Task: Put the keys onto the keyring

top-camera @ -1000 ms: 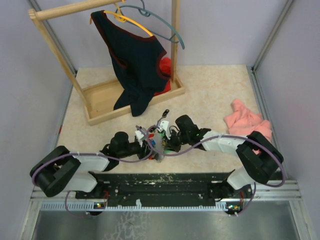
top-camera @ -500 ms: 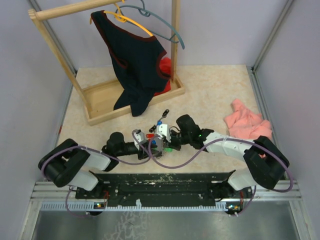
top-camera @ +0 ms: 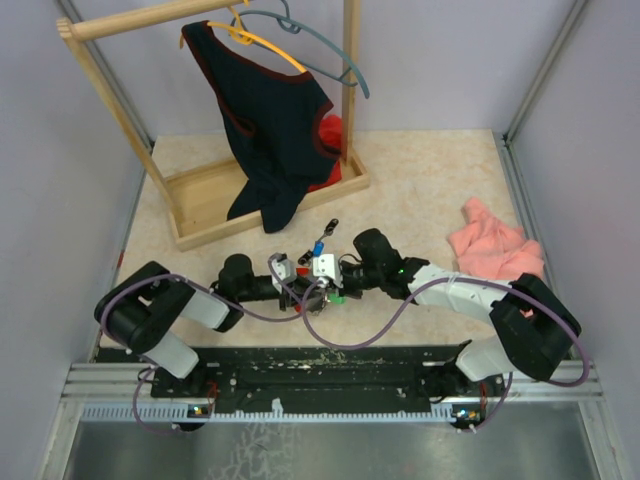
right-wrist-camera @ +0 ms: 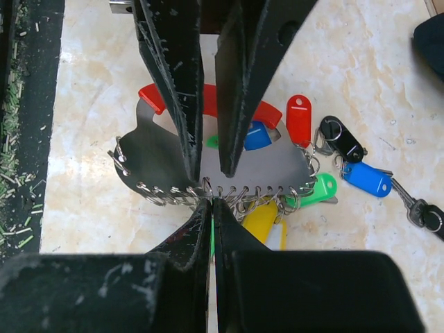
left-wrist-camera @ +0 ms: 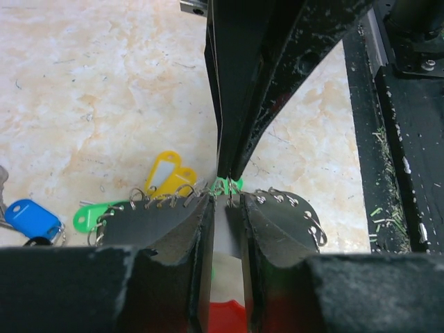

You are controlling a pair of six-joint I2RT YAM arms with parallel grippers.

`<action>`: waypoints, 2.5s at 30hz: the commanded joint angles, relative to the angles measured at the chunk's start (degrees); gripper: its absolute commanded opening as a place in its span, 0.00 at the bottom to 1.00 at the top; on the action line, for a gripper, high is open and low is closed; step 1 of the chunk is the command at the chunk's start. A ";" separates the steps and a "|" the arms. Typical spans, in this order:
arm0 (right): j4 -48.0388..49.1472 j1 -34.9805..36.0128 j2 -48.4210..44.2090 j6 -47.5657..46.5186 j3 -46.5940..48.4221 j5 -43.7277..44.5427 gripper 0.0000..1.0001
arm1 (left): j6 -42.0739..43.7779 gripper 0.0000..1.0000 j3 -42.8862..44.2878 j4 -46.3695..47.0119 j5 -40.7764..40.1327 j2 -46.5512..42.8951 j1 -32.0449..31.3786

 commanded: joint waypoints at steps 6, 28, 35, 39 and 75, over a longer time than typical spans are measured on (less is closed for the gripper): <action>2.61 0.51 -1.33 -1.87 1.67 -1.51 0.00 | 2.86 0.28 3.88 -3.43 4.63 1.98 0.26; 14.48 0.69 -8.65 10.80 -7.85 6.69 0.14 | 15.87 0.01 6.11 -23.20 -3.54 -6.01 -1.23; 24.11 0.56 -11.46 11.46 -14.48 8.05 0.23 | 22.14 0.01 3.80 -24.87 -9.98 -11.26 -4.14; 32.42 0.53 -11.24 9.63 -17.92 7.37 0.23 | 24.47 0.01 2.92 -24.94 -12.49 -12.58 -5.64; 35.88 1.79 3.70 2.51 -12.62 1.17 0.15 | 24.65 0.01 7.57 -34.87 -17.26 -11.74 -10.20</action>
